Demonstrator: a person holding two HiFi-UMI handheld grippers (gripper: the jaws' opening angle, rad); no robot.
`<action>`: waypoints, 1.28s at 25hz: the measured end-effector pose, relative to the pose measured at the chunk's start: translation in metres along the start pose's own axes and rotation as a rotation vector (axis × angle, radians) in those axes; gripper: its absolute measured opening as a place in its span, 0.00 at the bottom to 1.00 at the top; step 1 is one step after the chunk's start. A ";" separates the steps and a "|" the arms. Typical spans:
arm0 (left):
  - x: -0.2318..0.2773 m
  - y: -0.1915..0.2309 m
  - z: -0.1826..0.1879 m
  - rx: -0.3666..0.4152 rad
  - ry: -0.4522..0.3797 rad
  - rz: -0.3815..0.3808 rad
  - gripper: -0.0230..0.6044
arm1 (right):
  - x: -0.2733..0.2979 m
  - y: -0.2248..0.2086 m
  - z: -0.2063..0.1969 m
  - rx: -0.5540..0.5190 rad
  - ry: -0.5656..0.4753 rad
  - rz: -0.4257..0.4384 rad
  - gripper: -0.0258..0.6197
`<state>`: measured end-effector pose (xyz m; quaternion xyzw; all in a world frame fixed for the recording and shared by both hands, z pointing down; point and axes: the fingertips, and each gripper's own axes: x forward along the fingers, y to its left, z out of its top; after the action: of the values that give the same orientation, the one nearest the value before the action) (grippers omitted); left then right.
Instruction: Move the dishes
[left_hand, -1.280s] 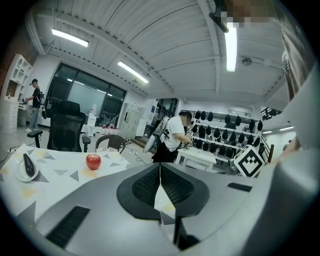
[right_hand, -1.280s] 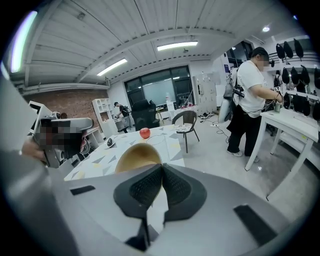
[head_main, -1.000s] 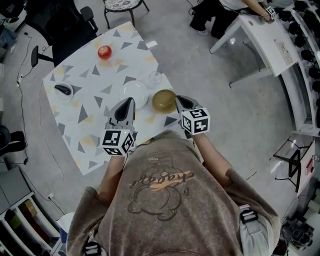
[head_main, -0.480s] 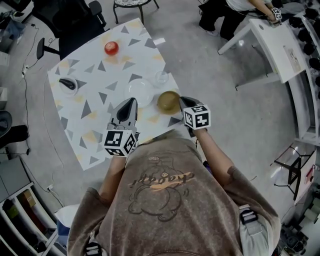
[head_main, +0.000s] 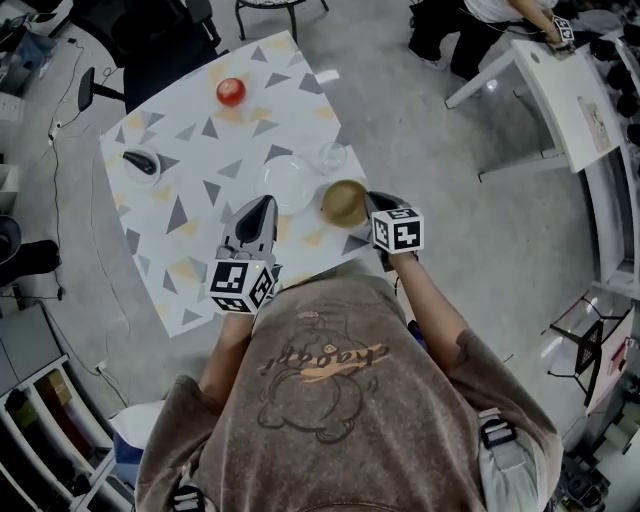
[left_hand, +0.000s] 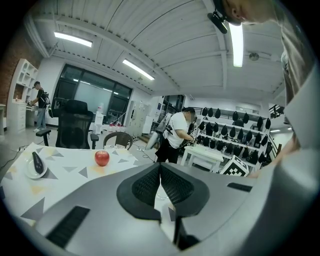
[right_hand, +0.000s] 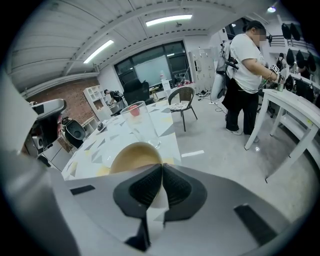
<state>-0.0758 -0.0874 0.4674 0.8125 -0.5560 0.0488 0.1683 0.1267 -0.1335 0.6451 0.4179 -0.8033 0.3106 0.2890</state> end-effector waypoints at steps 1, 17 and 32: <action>0.000 0.000 0.000 -0.001 0.001 -0.001 0.07 | 0.001 -0.001 0.000 -0.001 -0.001 -0.006 0.06; 0.005 0.006 0.005 -0.005 -0.012 -0.013 0.07 | -0.003 0.003 0.036 -0.041 -0.097 -0.034 0.17; 0.006 -0.003 0.017 0.006 -0.047 -0.039 0.07 | -0.098 0.044 0.128 -0.209 -0.489 0.008 0.17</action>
<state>-0.0728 -0.0977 0.4525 0.8245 -0.5438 0.0282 0.1536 0.1106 -0.1596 0.4809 0.4455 -0.8785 0.1170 0.1269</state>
